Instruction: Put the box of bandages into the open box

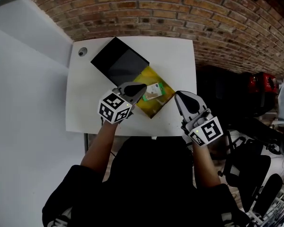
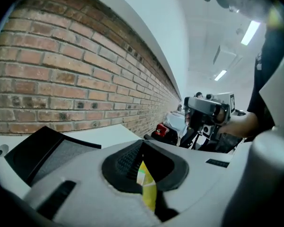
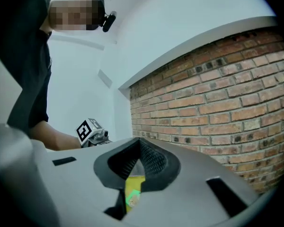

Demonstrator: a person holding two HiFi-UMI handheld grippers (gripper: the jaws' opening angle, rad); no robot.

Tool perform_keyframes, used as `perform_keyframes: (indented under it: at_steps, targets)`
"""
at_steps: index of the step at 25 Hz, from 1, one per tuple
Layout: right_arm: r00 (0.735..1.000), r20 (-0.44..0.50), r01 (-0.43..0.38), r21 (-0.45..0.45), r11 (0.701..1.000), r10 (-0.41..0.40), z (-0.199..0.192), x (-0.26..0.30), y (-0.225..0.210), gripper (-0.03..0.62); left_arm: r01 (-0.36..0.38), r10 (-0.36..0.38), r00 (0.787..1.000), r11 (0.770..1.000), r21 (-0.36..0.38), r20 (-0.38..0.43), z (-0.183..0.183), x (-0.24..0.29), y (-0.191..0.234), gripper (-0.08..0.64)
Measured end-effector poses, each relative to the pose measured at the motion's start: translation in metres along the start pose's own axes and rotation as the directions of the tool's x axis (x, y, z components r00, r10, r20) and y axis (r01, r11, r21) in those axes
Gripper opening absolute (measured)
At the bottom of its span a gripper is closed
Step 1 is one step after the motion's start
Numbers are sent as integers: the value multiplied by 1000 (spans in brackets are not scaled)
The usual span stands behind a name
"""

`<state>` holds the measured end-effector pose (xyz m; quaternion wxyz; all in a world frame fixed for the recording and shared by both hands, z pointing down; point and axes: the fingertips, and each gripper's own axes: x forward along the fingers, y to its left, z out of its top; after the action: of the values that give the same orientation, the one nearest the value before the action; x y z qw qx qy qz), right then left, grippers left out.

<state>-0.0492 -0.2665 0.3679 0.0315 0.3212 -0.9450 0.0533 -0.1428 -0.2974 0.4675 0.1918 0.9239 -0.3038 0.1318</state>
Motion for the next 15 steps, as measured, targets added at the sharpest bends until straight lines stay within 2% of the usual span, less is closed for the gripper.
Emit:
perform_keyframes:
  at_steps: [3,7,12,15]
  targets:
    - [1000,18,-4,-22,1000,5,18,-4,3,6,38,-38,995,999,7,94,20,-17,-10,15]
    - [999,33,4,-17,1000,-4,33,-15,5,6,66,-73,974,997,39,216,46,-44,-25,15]
    - [999,44,-13,-13,1000,14,43,-28,16,6,75,-101,924,994,85,369,73,-82,-43,15]
    - [999,48,-24,-12,1000,24,48,-35,23,6,67,-103,895,993,98,434,85,-102,-54,15]
